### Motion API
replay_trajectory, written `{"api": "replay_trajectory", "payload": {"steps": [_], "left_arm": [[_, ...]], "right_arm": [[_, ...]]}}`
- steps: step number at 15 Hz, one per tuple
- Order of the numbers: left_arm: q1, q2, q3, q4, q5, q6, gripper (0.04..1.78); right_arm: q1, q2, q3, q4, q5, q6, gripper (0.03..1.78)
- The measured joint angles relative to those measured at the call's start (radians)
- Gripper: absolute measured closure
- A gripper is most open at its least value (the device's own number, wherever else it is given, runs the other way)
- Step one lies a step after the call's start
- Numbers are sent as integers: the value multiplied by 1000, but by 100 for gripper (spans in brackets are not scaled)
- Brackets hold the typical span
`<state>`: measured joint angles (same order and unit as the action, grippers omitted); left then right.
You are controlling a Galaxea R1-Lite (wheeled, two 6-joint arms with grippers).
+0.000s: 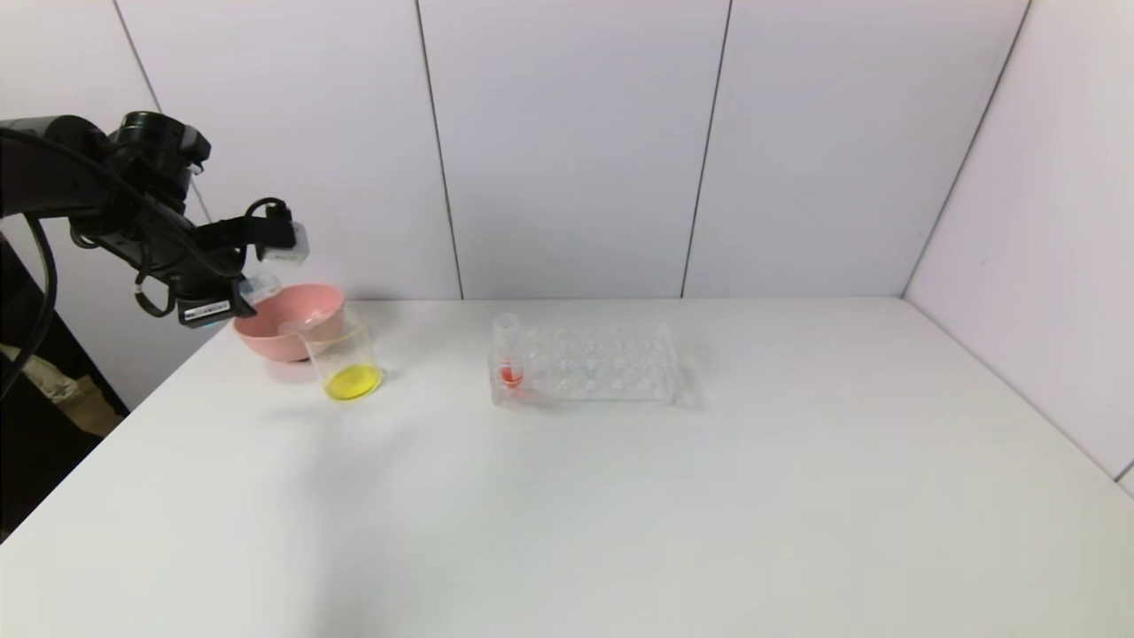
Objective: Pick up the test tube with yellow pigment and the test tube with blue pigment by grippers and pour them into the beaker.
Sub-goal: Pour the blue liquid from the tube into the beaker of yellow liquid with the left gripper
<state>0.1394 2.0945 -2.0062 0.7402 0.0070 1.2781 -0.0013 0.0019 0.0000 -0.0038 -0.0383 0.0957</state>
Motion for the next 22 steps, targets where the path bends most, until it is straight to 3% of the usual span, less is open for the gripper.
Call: {"api": "replay_trajectory", "payload": {"steps": [7, 16, 22], "left_arm": [[-20, 3, 0, 1, 40, -1, 136], [-77, 29, 0, 1, 174, 0, 136], [-98, 36, 0, 0, 188, 0, 136]], "right_arm": [[0, 0, 0, 0, 0, 0, 10], [0, 0, 0, 0, 0, 0, 10], [0, 0, 0, 0, 0, 0, 10]]}}
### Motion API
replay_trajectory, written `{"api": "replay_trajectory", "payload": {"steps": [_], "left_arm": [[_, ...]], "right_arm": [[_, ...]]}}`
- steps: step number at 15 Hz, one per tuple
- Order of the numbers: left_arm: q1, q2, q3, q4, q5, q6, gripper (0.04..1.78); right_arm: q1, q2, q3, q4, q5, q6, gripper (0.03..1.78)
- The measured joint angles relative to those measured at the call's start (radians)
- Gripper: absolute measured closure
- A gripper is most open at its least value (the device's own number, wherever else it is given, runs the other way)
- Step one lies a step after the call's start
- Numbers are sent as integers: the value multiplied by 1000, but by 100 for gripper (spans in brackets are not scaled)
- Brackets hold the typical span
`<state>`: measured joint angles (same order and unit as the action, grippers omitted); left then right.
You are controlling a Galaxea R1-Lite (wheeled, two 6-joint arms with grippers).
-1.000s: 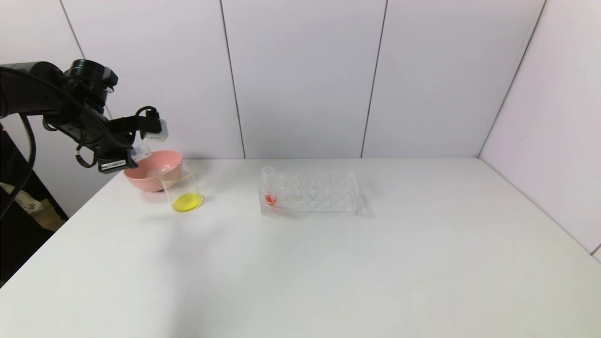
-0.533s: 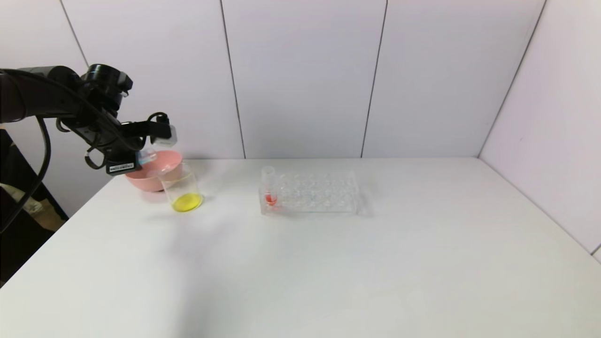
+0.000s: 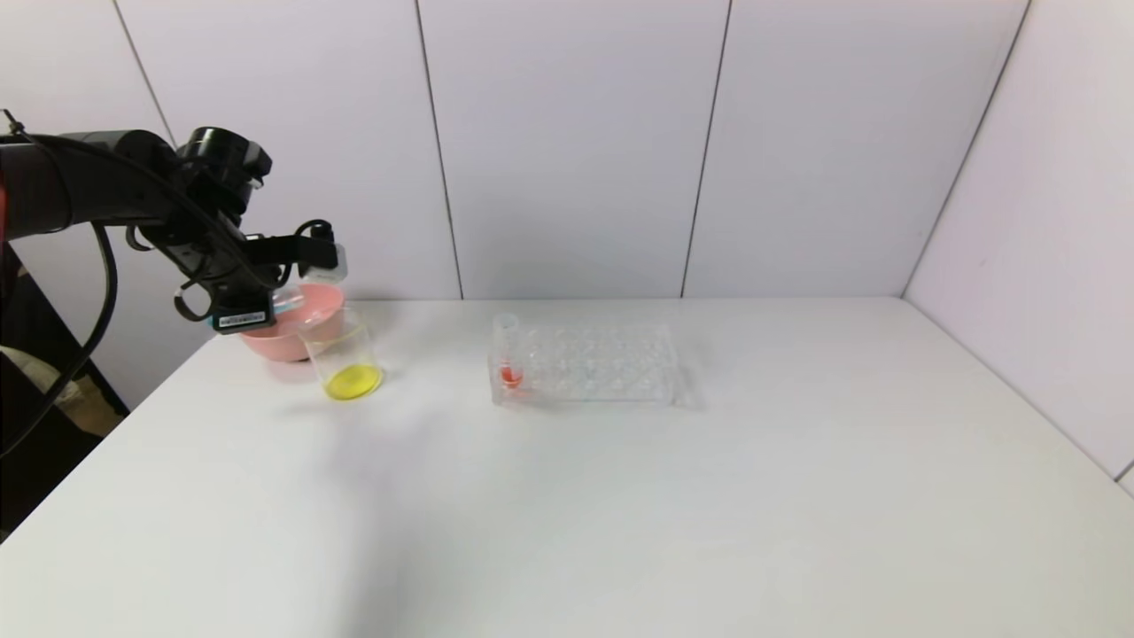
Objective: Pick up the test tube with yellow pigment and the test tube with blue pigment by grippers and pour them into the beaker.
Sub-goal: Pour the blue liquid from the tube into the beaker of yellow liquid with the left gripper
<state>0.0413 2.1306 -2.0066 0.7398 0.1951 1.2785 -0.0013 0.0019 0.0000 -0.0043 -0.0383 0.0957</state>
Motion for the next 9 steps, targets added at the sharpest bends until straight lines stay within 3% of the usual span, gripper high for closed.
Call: {"api": "replay_trajectory", "payload": {"steps": [9], "left_arm": [[-17, 0, 0, 0, 81, 0, 136]], "right_arm": [[0, 0, 0, 0, 0, 0, 10]]}}
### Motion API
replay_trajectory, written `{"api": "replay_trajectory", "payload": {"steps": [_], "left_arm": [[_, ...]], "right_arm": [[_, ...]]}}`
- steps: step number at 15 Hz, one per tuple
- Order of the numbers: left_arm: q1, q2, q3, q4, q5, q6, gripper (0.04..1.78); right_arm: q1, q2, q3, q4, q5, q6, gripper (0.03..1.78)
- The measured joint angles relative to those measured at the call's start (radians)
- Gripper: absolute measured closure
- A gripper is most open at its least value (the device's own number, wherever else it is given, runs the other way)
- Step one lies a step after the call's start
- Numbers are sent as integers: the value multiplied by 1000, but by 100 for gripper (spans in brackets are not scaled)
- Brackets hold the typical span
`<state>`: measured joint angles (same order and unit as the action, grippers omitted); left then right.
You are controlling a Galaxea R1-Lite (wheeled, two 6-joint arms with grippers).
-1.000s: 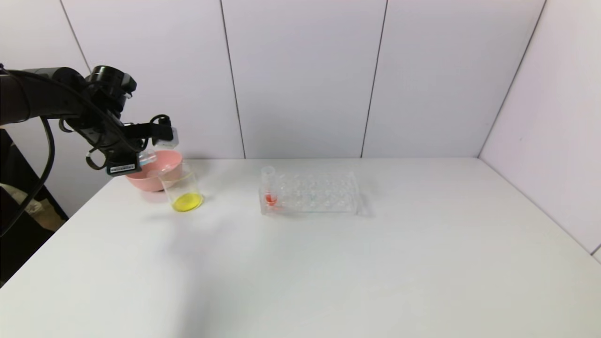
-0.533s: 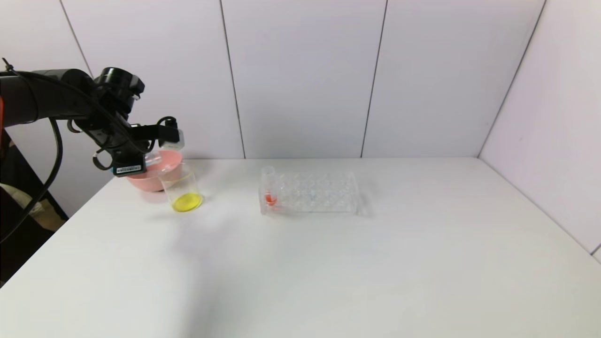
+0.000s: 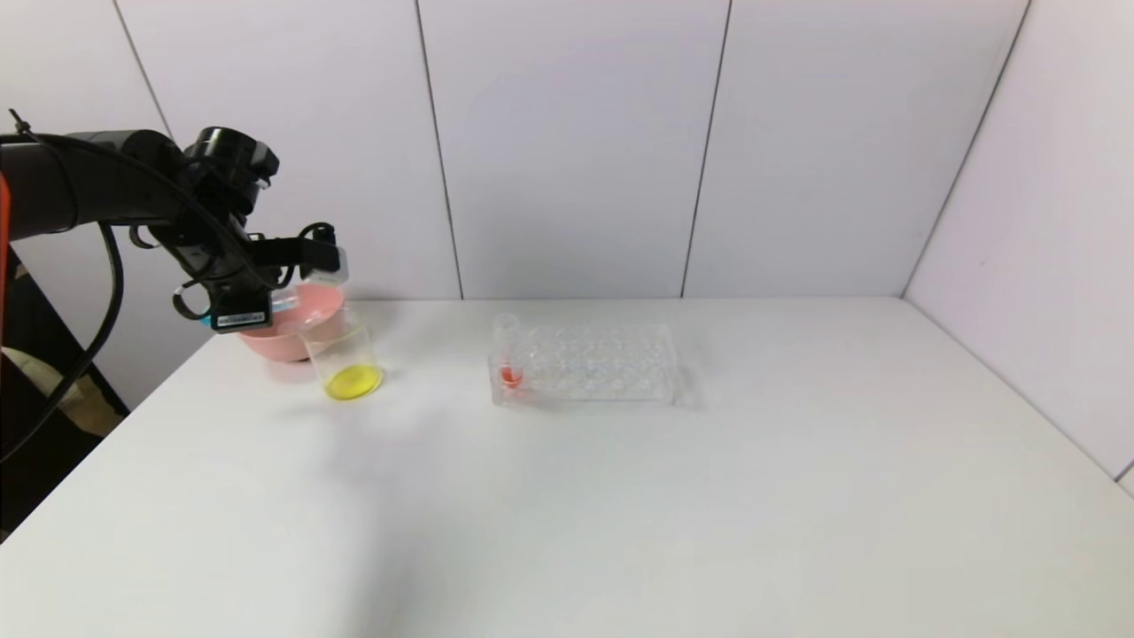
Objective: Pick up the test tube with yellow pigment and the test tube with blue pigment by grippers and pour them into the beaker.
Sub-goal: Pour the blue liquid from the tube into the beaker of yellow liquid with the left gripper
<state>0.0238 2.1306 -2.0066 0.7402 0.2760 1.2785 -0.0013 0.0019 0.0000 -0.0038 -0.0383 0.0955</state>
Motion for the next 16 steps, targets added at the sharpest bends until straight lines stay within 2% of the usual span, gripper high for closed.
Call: {"api": "replay_trajectory", "payload": {"steps": [8, 16], "left_arm": [[-16, 7, 0, 2, 41, 0, 136], [-35, 10, -9, 14, 125, 1, 136]], "right_arm": [[0, 0, 0, 0, 0, 0, 10], [0, 0, 0, 0, 0, 0, 10]]}}
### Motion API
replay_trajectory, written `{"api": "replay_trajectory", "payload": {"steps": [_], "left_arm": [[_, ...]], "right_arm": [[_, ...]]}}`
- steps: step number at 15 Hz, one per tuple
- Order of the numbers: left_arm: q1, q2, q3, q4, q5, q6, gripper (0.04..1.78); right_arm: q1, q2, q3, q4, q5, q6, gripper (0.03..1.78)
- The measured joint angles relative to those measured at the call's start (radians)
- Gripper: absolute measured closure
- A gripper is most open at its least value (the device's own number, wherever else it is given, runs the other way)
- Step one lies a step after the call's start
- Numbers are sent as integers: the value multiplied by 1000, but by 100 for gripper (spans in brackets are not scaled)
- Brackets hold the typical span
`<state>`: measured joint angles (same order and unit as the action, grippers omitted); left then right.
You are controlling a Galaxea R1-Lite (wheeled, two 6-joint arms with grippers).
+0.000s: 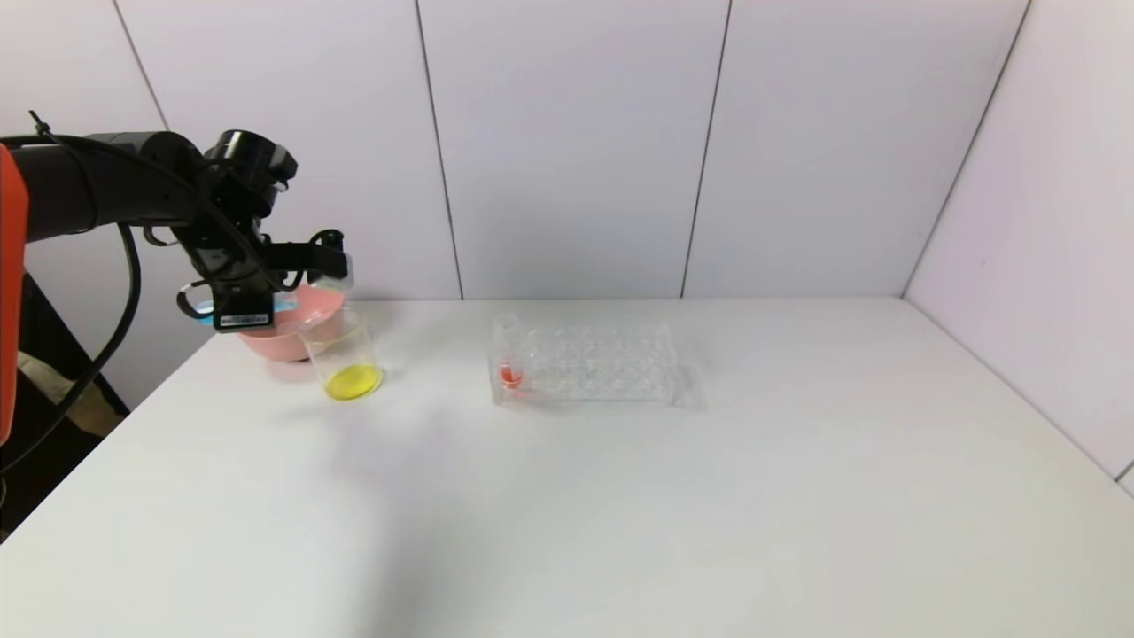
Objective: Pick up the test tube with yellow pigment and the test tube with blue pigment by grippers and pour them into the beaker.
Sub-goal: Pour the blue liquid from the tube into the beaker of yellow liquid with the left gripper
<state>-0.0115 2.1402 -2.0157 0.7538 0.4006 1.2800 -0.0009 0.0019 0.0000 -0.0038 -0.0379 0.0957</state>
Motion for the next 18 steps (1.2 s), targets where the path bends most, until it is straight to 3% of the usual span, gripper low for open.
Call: {"api": "replay_trajectory", "payload": {"steps": [18], "left_arm": [[-21, 0, -5, 0, 33, -1, 136]], "right_arm": [[-1, 0, 0, 0, 0, 0, 10]]}}
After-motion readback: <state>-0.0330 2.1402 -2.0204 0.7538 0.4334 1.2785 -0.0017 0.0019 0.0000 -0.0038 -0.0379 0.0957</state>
